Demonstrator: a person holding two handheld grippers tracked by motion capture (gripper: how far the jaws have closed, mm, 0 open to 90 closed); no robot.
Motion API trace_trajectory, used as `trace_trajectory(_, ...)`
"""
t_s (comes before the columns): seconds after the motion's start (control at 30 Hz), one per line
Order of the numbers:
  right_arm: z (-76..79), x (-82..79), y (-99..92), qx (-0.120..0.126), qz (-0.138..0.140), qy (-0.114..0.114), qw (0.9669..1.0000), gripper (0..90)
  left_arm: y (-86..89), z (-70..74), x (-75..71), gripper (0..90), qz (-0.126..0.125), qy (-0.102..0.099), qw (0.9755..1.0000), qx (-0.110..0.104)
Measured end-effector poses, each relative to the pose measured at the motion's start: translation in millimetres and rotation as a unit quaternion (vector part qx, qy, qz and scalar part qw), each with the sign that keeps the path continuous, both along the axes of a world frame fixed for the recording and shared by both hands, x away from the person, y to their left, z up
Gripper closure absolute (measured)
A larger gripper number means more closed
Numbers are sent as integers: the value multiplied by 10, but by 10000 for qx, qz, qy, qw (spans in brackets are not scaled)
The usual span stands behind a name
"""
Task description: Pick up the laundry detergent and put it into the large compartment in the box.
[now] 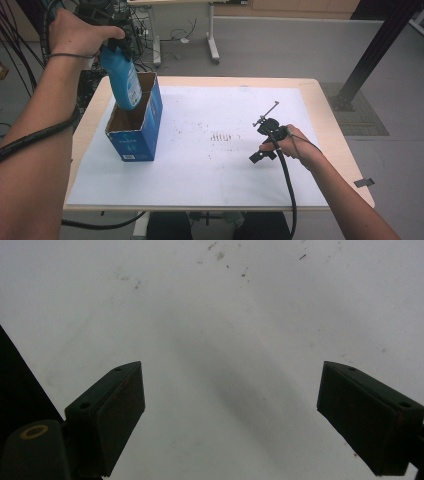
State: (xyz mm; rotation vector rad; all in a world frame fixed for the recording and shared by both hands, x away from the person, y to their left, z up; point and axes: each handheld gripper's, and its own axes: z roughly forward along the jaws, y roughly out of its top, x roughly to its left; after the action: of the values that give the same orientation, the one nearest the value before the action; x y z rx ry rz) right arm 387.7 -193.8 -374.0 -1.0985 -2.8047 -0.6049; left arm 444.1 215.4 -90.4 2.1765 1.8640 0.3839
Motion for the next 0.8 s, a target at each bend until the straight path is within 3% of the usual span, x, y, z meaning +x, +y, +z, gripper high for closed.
trace_trajectory(0.8, 8, -10, -7, -26, -3, 2, 10000, 114, 56, -313, 11, 378, 28, 225, 9997, -22)
